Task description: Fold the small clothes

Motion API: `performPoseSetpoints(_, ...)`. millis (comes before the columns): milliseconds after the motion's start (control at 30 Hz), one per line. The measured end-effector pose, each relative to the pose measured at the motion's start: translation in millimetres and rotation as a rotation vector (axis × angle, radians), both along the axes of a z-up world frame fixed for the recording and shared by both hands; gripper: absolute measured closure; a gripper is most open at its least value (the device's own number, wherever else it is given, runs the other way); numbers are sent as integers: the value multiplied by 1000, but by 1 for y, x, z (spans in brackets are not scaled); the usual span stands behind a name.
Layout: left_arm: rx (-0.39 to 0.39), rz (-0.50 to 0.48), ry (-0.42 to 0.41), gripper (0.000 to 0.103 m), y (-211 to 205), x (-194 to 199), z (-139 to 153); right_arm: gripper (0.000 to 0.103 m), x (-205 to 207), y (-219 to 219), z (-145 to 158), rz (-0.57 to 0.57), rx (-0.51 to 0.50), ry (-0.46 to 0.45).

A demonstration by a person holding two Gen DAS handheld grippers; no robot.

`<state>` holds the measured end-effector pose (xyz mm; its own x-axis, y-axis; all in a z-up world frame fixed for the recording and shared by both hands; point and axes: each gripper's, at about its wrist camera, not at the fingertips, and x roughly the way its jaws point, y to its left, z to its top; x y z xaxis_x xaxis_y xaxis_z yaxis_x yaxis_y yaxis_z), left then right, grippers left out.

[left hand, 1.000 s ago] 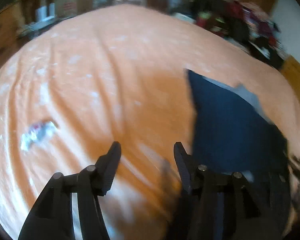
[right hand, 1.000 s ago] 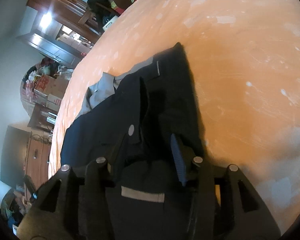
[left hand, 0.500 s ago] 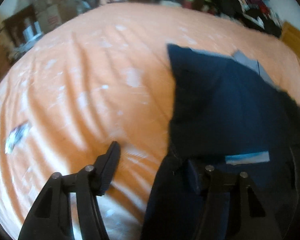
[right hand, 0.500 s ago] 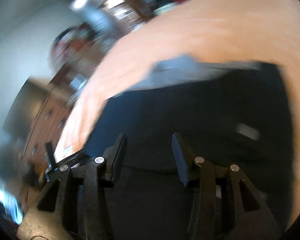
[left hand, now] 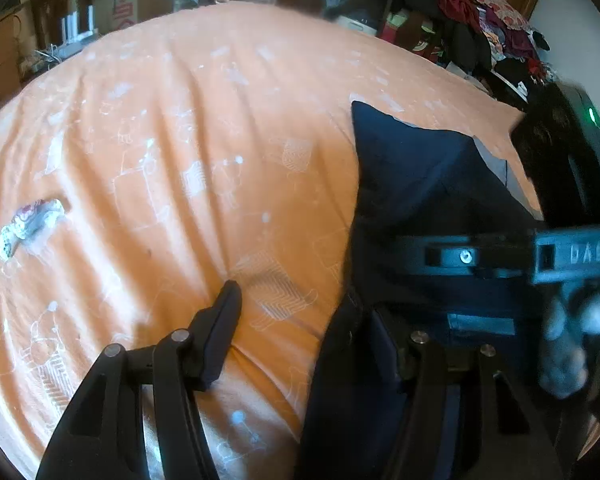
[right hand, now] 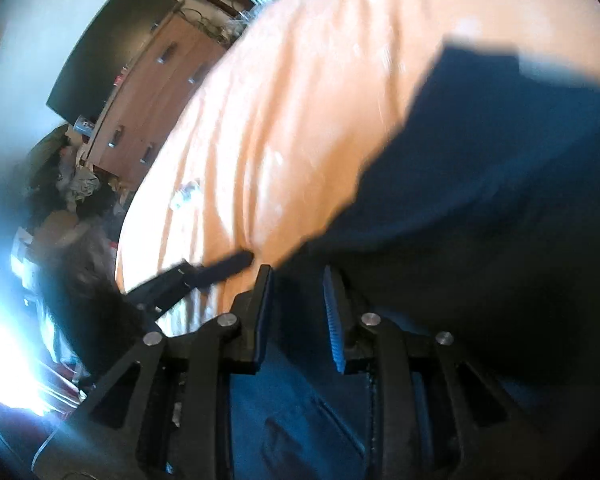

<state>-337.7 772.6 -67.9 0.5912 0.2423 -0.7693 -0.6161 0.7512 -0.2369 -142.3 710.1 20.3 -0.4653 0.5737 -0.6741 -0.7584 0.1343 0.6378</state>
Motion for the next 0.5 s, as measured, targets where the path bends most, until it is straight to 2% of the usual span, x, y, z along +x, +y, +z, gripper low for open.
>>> performPoseSetpoints(67, 1, -4, -4, 38, -2, 0, 0, 78, 11, -4, 20, -41, 79, -26)
performPoseSetpoints(100, 3, -8, -3, 38, -3, 1, -1, 78, 15, -3, 22, -53, 96, -38)
performPoseSetpoints(133, 4, -9, -4, 38, -3, 4, -2, 78, 18, 3, 15, -55, 87, -56)
performPoseSetpoints(167, 2, -8, -9, 38, -3, 4, -2, 78, 20, 12, -7, -49, 13, -84)
performPoseSetpoints(233, -7, -5, -19, 37, -3, 3, -2, 103, 32, 21, -41, -67, -79, -66)
performPoseSetpoints(267, -8, -7, -15, 37, -4, 2, -3, 103, 39, 19, -43, -89, -65, -20)
performPoseSetpoints(300, -9, -10, -9, 37, -5, 1, -1, 103, 43, 15, -35, -119, -45, -12)
performPoseSetpoints(400, -34, -19, -47, 42, -18, -19, 15, 82, 40, -7, 3, -142, 79, -25)
performPoseSetpoints(433, -27, -18, -71, 42, -23, -28, 23, 78, 37, -16, 13, -141, 109, -38)
performPoseSetpoints(500, 37, -7, -135, 42, -37, -46, 46, 75, 28, -31, 21, -136, 120, -78)
